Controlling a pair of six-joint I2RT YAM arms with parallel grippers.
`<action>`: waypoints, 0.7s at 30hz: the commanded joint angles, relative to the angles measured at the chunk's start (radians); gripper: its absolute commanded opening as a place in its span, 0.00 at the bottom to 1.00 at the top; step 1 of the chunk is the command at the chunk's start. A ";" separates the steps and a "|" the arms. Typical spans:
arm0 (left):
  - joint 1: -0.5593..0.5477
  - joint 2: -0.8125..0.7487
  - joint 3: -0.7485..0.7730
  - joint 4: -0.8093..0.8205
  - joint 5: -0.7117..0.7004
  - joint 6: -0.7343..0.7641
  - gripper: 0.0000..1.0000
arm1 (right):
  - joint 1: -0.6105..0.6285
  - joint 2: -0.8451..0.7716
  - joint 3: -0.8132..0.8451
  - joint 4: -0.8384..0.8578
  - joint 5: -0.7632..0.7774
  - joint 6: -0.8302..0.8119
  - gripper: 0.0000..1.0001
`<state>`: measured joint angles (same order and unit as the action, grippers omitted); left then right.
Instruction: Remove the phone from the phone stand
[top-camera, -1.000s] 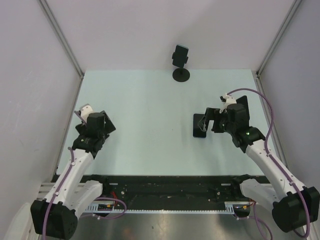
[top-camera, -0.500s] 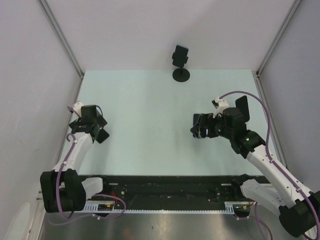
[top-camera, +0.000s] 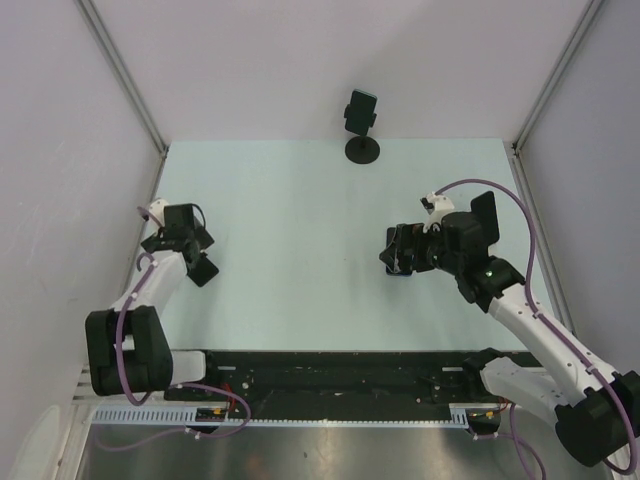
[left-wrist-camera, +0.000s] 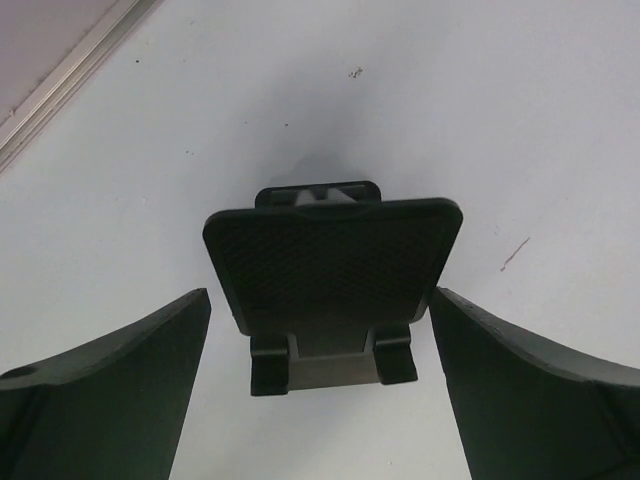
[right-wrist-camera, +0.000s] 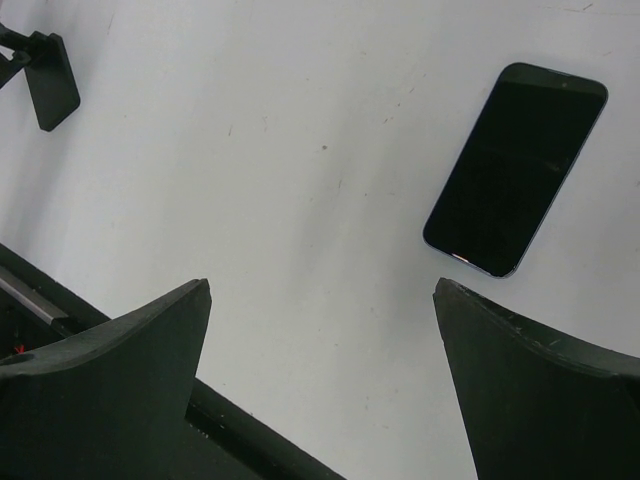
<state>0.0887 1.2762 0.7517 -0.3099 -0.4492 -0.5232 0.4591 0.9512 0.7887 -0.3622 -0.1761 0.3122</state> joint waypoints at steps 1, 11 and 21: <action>0.014 0.040 0.074 0.061 -0.005 0.015 0.92 | 0.004 0.003 0.015 0.051 0.032 -0.010 1.00; 0.016 0.198 0.296 0.121 0.125 0.285 0.55 | 0.004 0.060 0.023 0.124 0.061 -0.010 1.00; 0.034 0.524 0.687 0.138 0.492 0.701 0.51 | 0.009 0.057 0.043 0.126 0.073 -0.039 1.00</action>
<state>0.1055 1.7290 1.2888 -0.2218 -0.1478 -0.0555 0.4591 1.0145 0.7887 -0.2626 -0.1242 0.3023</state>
